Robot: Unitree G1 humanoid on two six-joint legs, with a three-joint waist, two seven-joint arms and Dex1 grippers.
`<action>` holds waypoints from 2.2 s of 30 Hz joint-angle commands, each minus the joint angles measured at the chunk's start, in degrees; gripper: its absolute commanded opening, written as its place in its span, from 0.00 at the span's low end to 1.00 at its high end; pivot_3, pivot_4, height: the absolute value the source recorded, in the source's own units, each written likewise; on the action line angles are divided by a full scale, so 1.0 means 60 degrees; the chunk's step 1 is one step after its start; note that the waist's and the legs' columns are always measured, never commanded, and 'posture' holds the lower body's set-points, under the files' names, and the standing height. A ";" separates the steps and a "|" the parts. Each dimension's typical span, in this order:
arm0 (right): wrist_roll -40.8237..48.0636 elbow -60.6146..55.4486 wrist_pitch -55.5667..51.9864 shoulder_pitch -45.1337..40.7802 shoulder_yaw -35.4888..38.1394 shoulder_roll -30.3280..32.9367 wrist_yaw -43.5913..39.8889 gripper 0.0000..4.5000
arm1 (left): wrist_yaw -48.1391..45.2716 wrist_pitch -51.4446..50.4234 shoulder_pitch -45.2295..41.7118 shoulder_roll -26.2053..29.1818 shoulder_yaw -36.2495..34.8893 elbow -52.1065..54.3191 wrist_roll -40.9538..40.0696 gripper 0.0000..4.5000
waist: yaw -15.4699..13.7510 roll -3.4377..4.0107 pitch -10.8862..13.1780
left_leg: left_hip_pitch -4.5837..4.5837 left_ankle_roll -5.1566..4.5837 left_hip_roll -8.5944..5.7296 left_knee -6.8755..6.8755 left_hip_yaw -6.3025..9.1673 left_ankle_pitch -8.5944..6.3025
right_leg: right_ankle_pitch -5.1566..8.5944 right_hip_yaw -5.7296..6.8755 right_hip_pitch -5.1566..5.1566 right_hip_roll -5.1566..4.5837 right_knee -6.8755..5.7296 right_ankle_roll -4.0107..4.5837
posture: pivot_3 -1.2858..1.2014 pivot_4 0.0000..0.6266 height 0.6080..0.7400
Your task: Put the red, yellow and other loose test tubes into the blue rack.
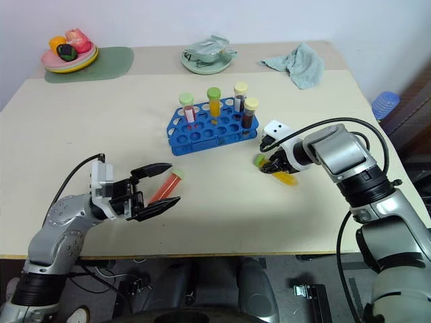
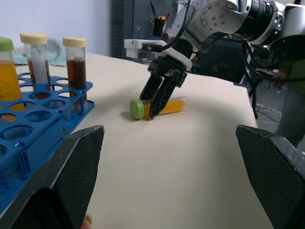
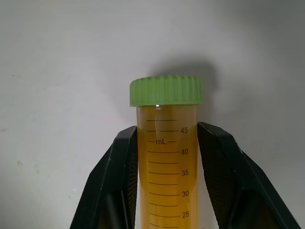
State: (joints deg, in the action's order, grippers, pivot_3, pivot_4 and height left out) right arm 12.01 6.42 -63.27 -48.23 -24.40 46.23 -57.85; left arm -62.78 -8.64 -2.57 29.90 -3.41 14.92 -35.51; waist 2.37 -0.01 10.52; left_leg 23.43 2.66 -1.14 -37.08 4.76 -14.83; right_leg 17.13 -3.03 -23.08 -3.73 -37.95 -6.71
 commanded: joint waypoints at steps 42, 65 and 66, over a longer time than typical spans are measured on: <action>0.1743 0.7314 1.5425 -0.0673 0.6293 -0.8295 0.2488 0.19 | 0.1921 -0.0993 0.1088 0.0016 -0.2479 0.1282 -0.1739 1.00 | 0.0063 -0.0002 -0.0001 | -0.0007 0.0015 0.0003 0.0010 -0.0001 0.0008 | -0.0002 -0.0004 -0.0015 0.0004 -0.0027 0.0001 | 0.52 0.24 1.00; 0.1033 0.9090 1.6790 -0.0565 0.6347 -0.8210 0.2817 0.19 | 0.2969 -0.0376 0.0561 -0.0528 -0.2050 0.1254 -0.0713 1.00 | 0.0228 -0.0001 -0.0002 | -0.0007 0.0021 0.0004 0.0013 0.0005 0.0012 | -0.0002 -0.0003 -0.0015 0.0012 -0.0031 0.0001 | 0.52 0.24 1.00; 0.0985 0.9119 1.6793 -0.0550 0.6336 -0.8194 0.2859 0.19 | 0.2978 -0.0378 0.0553 -0.0525 -0.2051 0.1250 -0.0713 1.00 | 0.0248 -0.0001 -0.0002 | -0.0008 0.0021 0.0004 0.0013 0.0005 0.0012 | -0.0002 -0.0003 -0.0015 0.0011 -0.0031 0.0001 | 0.52 0.24 1.00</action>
State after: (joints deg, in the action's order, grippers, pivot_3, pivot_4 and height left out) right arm 18.67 61.35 36.22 -51.51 13.98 -2.87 -41.13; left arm -44.95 -11.93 1.37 26.69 -14.99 21.08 -39.45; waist 3.86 -0.02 10.51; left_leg 23.38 2.79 -1.11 -37.00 4.80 -14.76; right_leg 17.12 -3.05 -23.18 -3.67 -38.14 -6.70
